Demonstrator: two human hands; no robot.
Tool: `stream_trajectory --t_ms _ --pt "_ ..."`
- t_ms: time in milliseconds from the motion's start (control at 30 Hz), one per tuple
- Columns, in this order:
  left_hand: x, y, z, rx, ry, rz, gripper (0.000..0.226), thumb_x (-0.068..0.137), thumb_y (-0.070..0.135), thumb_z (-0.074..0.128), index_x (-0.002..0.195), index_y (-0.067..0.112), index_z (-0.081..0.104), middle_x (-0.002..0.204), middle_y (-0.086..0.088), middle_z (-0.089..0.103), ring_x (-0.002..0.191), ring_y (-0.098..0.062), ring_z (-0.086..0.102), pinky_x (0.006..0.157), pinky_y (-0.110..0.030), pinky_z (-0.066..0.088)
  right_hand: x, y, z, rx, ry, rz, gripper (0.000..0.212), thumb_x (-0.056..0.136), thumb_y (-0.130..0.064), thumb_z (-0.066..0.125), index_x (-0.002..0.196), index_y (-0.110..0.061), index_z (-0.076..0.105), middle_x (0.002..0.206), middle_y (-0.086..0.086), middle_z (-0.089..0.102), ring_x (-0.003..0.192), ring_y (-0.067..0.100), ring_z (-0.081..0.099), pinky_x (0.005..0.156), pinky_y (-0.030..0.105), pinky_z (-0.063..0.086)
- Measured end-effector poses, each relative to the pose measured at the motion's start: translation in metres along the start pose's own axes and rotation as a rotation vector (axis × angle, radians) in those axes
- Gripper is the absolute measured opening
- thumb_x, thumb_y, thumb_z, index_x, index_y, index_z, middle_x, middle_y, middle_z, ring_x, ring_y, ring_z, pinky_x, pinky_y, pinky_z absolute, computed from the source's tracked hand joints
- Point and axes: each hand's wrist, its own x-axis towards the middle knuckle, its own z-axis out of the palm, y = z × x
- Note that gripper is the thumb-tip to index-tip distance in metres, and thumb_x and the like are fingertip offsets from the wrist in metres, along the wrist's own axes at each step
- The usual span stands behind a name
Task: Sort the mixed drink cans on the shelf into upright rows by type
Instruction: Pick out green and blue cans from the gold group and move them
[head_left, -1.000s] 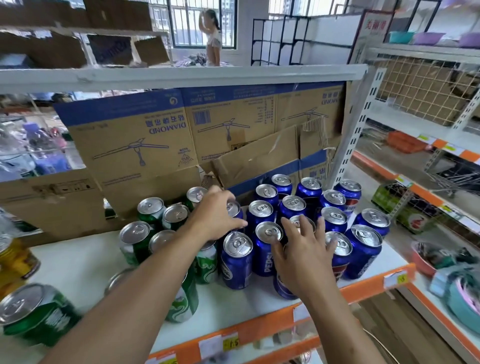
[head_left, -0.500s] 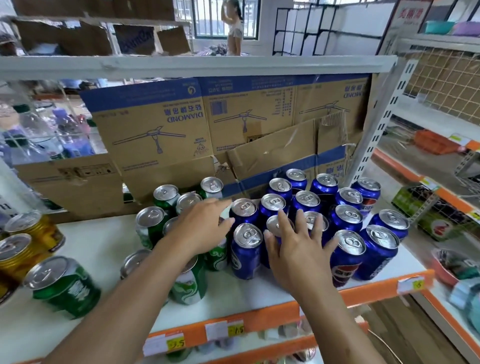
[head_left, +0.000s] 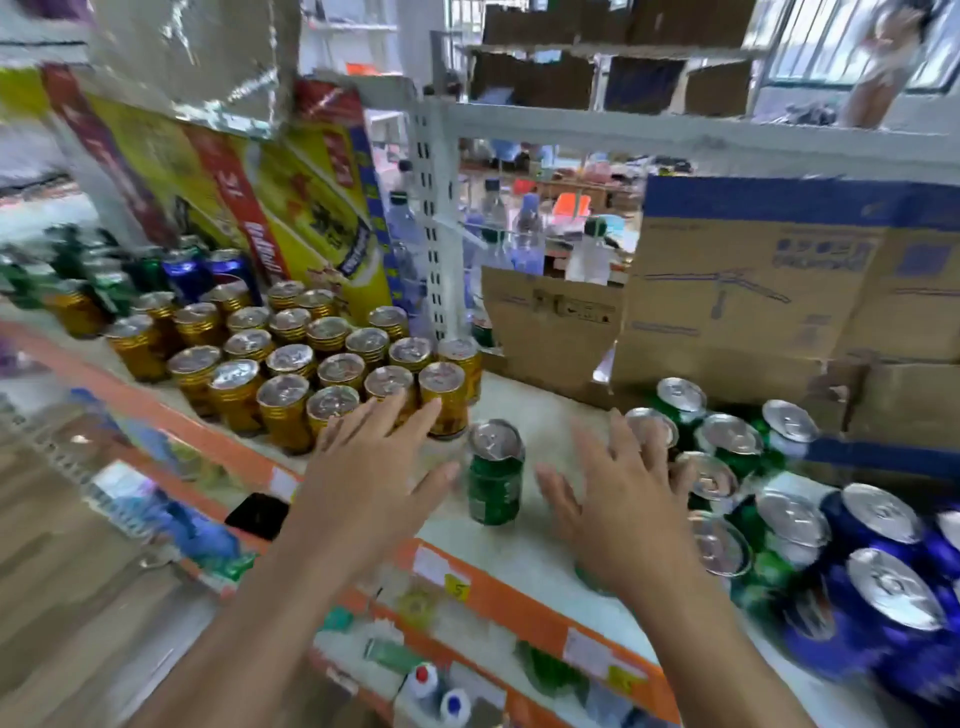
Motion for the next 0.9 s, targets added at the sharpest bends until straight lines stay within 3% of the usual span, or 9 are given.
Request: stream_trajectory --t_ms 167,300,400,500,600,767,900 --pt "-0.017 -0.091 -0.013 -0.06 0.002 -0.116 0.076 0.083 0.079 0.018 0.15 0.045 0.008 0.161 0.012 0.003 0.148 -0.015 0.005 0.118 -0.039 0.013 0.022 -0.093 0.023 -0.001 -0.05 -0.125 0.062 0.097 -0.06 0.021 0.151 -0.033 0.011 0.162 0.002 0.001 0.147 0.037 -0.008 0.115 0.063 0.006" --pt "-0.021 -0.164 -0.024 -0.066 -0.043 -0.154 0.067 0.092 0.065 0.032 0.15 0.045 0.006 0.161 0.012 -0.002 0.148 -0.015 0.003 0.118 -0.038 0.013 0.043 -0.173 0.046 0.069 -0.013 -0.148 0.061 0.096 -0.062 0.024 0.151 -0.036 0.015 0.162 -0.001 0.005 0.148 0.036 -0.003 0.113 0.063 0.008" --pt "-0.02 -0.224 -0.029 -0.047 -0.006 -0.146 0.076 0.081 0.077 0.022 0.149 0.043 0.02 0.159 0.005 0.018 0.145 -0.02 0.018 0.116 -0.043 0.022 0.057 -0.235 0.066 0.131 0.022 -0.172 0.062 0.095 -0.062 0.027 0.151 -0.036 0.018 0.162 -0.001 0.009 0.148 0.033 -0.002 0.114 0.063 0.01" --pt "-0.016 -0.282 -0.043 -0.039 0.034 -0.166 0.081 0.076 0.074 0.022 0.144 0.034 0.04 0.15 -0.002 0.039 0.139 -0.026 0.034 0.11 -0.05 0.032 0.068 -0.287 0.083 0.141 -0.003 -0.192 0.06 0.096 -0.061 0.029 0.15 -0.034 0.021 0.162 0.0 0.009 0.148 0.033 -0.007 0.114 0.063 0.004" --pt "-0.009 -0.328 -0.057 -0.029 0.051 -0.177 0.079 0.077 0.072 0.025 0.14 0.03 0.048 0.147 -0.006 0.043 0.135 -0.03 0.039 0.108 -0.052 0.034 0.084 -0.328 0.094 0.151 -0.033 -0.2 0.061 0.097 -0.06 0.029 0.151 -0.034 0.017 0.162 0.001 0.008 0.148 0.034 -0.007 0.114 0.064 0.003" --pt "0.012 -0.386 -0.065 -0.046 0.033 -0.206 0.077 0.08 0.072 0.026 0.142 0.03 0.044 0.147 -0.009 0.043 0.134 -0.034 0.041 0.108 -0.057 0.033 0.123 -0.39 0.106 0.143 -0.039 -0.254 0.062 0.097 -0.06 0.028 0.152 -0.034 0.015 0.162 -0.001 0.009 0.148 0.034 -0.004 0.115 0.064 0.004" --pt "0.039 -0.431 -0.064 -0.046 0.022 -0.212 0.083 0.076 0.075 0.017 0.147 0.035 0.034 0.155 -0.004 0.031 0.141 -0.029 0.031 0.114 -0.053 0.026 0.164 -0.435 0.122 0.171 -0.04 -0.262 0.063 0.096 -0.061 0.028 0.152 -0.033 0.019 0.161 -0.001 0.011 0.148 0.031 -0.004 0.115 0.063 0.004"
